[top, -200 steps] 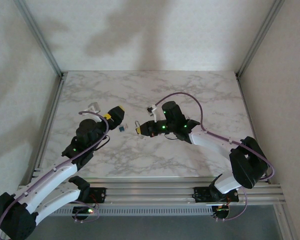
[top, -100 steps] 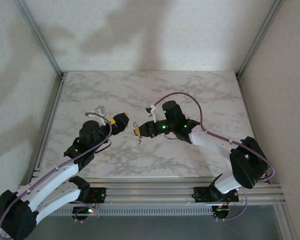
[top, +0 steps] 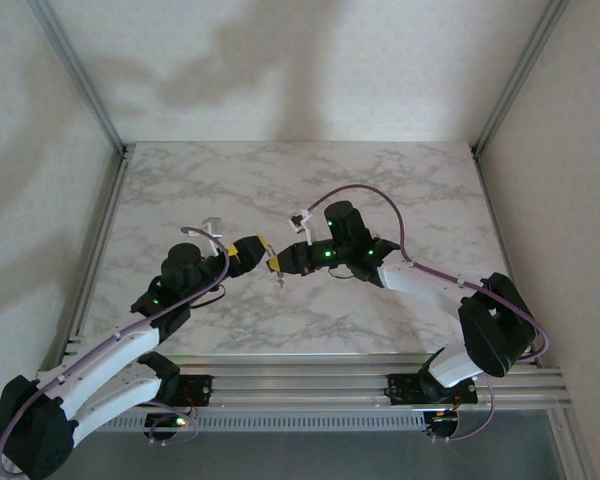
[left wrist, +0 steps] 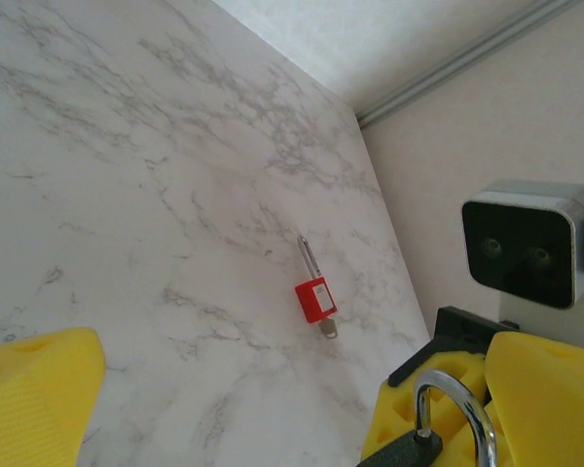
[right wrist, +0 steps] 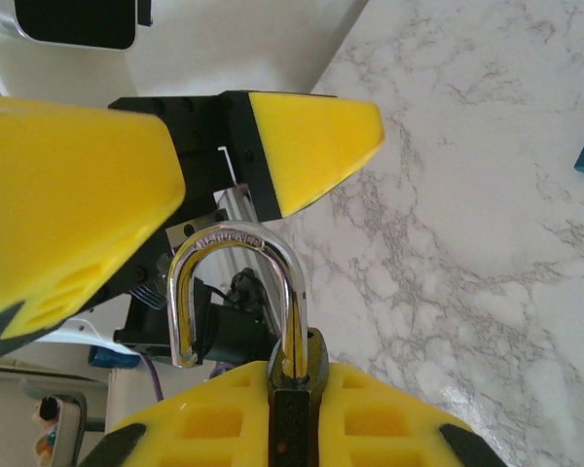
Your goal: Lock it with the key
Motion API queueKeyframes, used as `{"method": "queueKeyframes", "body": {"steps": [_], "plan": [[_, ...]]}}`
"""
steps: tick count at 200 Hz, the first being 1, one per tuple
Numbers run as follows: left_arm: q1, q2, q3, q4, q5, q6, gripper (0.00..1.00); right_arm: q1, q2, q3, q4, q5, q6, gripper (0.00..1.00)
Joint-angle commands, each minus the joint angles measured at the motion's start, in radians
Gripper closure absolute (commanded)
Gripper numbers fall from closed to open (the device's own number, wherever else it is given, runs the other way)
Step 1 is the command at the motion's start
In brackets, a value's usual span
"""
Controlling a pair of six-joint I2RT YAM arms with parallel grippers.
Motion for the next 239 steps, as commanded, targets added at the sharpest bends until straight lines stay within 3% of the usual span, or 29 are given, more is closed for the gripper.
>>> {"method": "queueKeyframes", "body": {"steps": [1, 186, 201, 239], "plan": [[-0.009, 0.002, -0.018, 0.05, 0.058, 0.021, 0.02, 0.008, 0.015, 0.004, 0.043, -0.039, 0.008, 1.0], [-0.016, 0.008, 0.005, 0.005, 0.053, 0.063, 0.15, 0.008, 0.017, 0.006, 0.048, -0.049, 0.012, 1.0], [-0.017, 0.007, 0.003, 0.005, 0.056, 0.066, 0.22, 0.007, 0.015, 0.005, 0.049, -0.048, 0.013, 1.0], [-0.016, -0.007, 0.004, -0.009, 0.041, 0.07, 0.21, 0.007, 0.015, 0.004, 0.055, -0.054, 0.017, 1.0]]}}
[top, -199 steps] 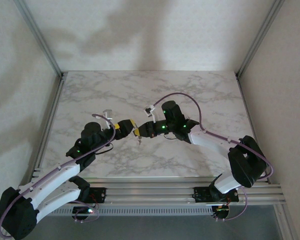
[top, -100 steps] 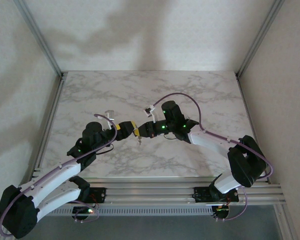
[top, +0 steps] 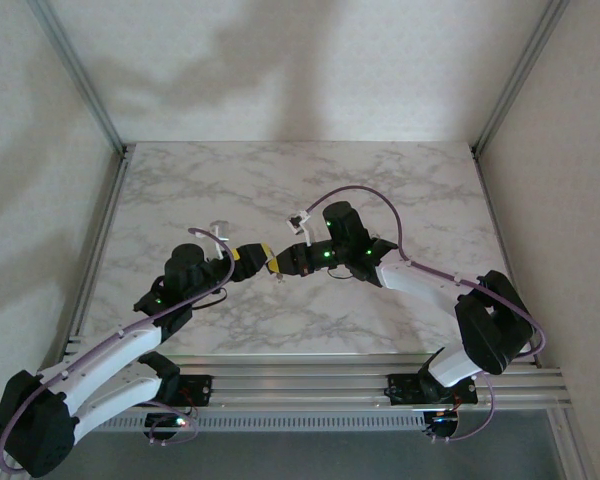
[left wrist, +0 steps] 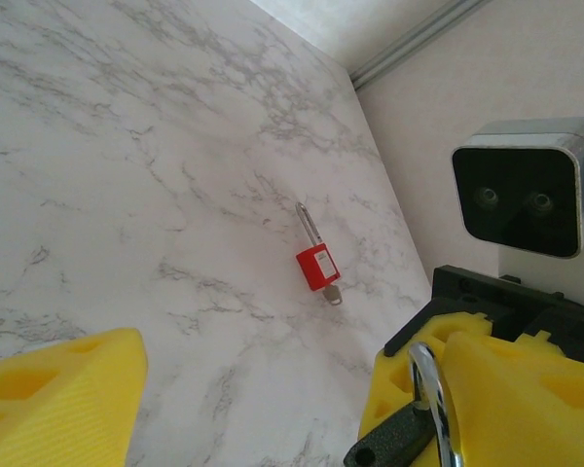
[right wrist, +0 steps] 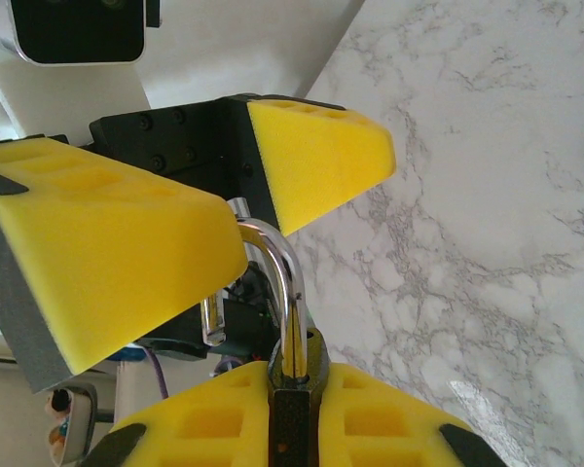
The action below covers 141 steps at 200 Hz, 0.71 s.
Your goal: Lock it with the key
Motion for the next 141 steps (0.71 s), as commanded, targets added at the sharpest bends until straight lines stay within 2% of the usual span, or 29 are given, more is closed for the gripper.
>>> {"method": "queueKeyframes", "body": {"steps": [1, 104, 132, 141], "plan": [[-0.009, -0.026, 0.012, -0.01, -0.016, 0.016, 0.21, 0.007, 0.0, 0.004, 0.047, -0.032, 0.012, 1.0], [-0.009, -0.036, 0.006, -0.024, -0.039, 0.026, 0.25, 0.008, -0.006, -0.002, 0.066, -0.043, 0.021, 1.0], [-0.009, -0.038, 0.002, -0.02, -0.046, 0.025, 0.29, 0.007, -0.004, -0.004, 0.079, -0.056, 0.026, 1.0], [-0.009, -0.038, 0.001, -0.014, -0.046, 0.023, 0.33, 0.007, 0.0, -0.004, 0.082, -0.061, 0.027, 1.0]]}}
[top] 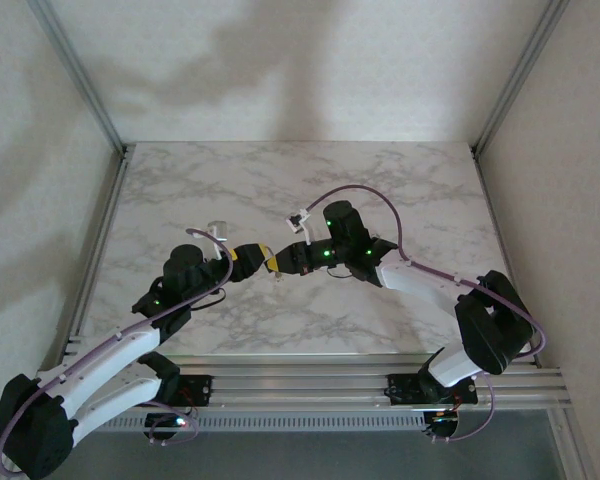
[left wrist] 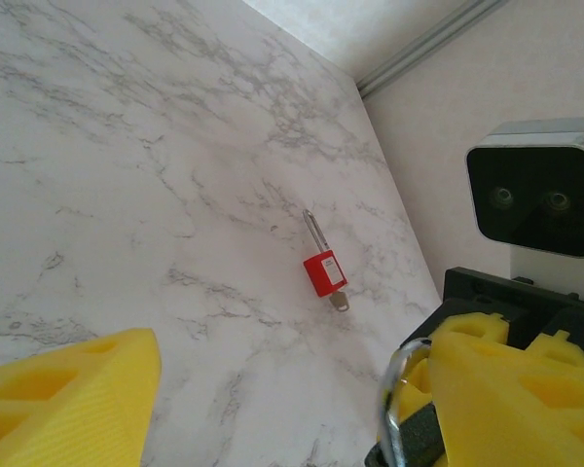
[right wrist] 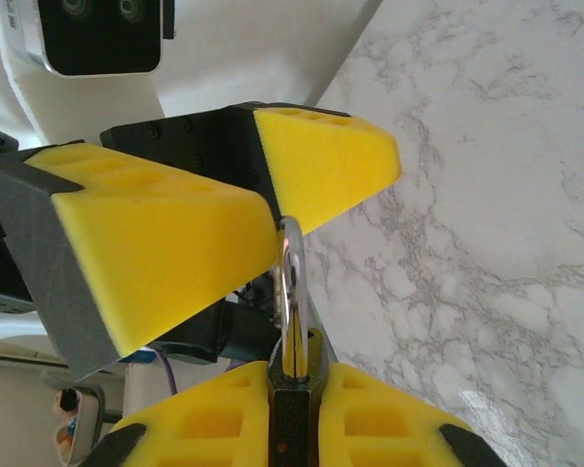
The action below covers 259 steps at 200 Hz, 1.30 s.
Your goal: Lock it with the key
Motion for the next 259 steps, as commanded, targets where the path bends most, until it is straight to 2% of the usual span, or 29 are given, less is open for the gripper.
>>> {"method": "queueKeyframes", "body": {"steps": [1, 32, 80, 135, 204, 259], "plan": [[-0.007, -0.022, 0.001, 0.0, -0.019, 0.015, 0.33, 0.007, 0.0, -0.004, 0.049, -0.041, 0.006, 1.0], [-0.007, -0.033, -0.008, 0.038, -0.016, -0.019, 0.33, 0.009, 0.005, -0.004, 0.054, -0.047, 0.012, 1.0], [-0.007, -0.036, -0.038, 0.114, 0.054, -0.063, 0.29, 0.009, 0.015, -0.008, 0.095, -0.083, 0.033, 1.0], [-0.007, -0.066, -0.109, 0.29, 0.144, -0.136, 0.28, 0.01, 0.037, -0.013, 0.153, -0.121, 0.072, 1.0], [-0.007, -0.101, -0.128, 0.333, 0.175, -0.152, 0.35, 0.016, 0.039, -0.008, 0.148, -0.125, 0.066, 1.0], [-0.007, -0.092, -0.124, 0.264, 0.145, -0.113, 0.27, 0.021, 0.028, -0.013, 0.157, -0.139, 0.064, 1.0]]}}
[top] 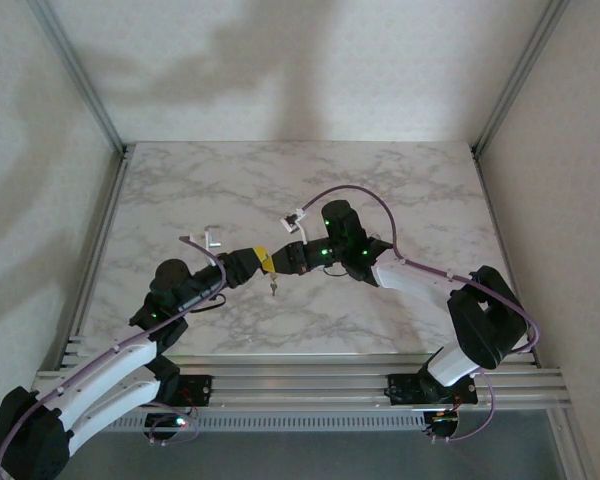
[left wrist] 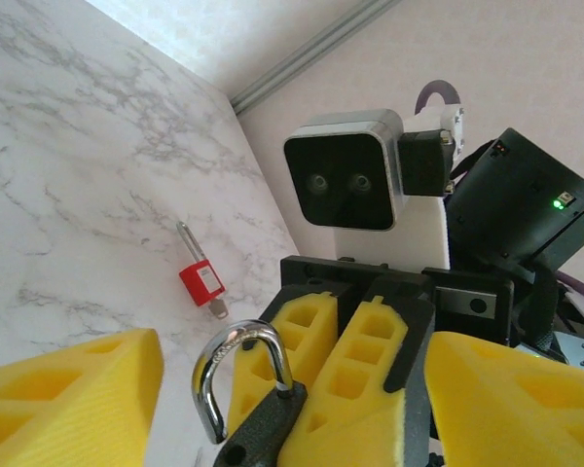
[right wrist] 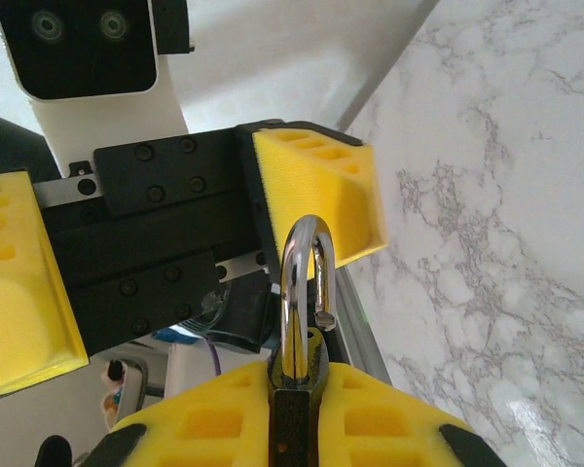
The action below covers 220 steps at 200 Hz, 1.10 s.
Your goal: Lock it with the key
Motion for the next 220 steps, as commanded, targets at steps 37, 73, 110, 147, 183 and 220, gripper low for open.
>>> {"method": "queueKeyframes", "body": {"steps": [37, 73, 110, 147, 183, 220], "plan": [[-0.007, -0.008, -0.013, 0.036, 0.018, 0.008, 0.32, 0.022, -0.004, -0.006, 0.038, -0.039, 0.001, 1.0], [-0.007, -0.01, -0.024, 0.066, 0.049, 0.002, 0.38, 0.023, -0.01, -0.008, 0.037, -0.033, -0.003, 1.0], [-0.007, -0.022, -0.036, 0.071, 0.061, 0.0, 0.39, 0.023, -0.013, -0.009, 0.034, -0.027, -0.006, 1.0], [-0.007, -0.029, -0.041, 0.089, 0.08, -0.01, 0.44, 0.023, -0.009, -0.008, 0.038, -0.03, -0.003, 1.0], [-0.006, -0.039, -0.03, 0.062, 0.077, 0.005, 0.48, 0.023, -0.012, -0.009, 0.034, -0.033, -0.005, 1.0], [-0.007, -0.046, -0.022, 0.03, 0.066, 0.027, 0.55, 0.023, -0.014, -0.007, 0.034, -0.04, -0.004, 1.0]]}}
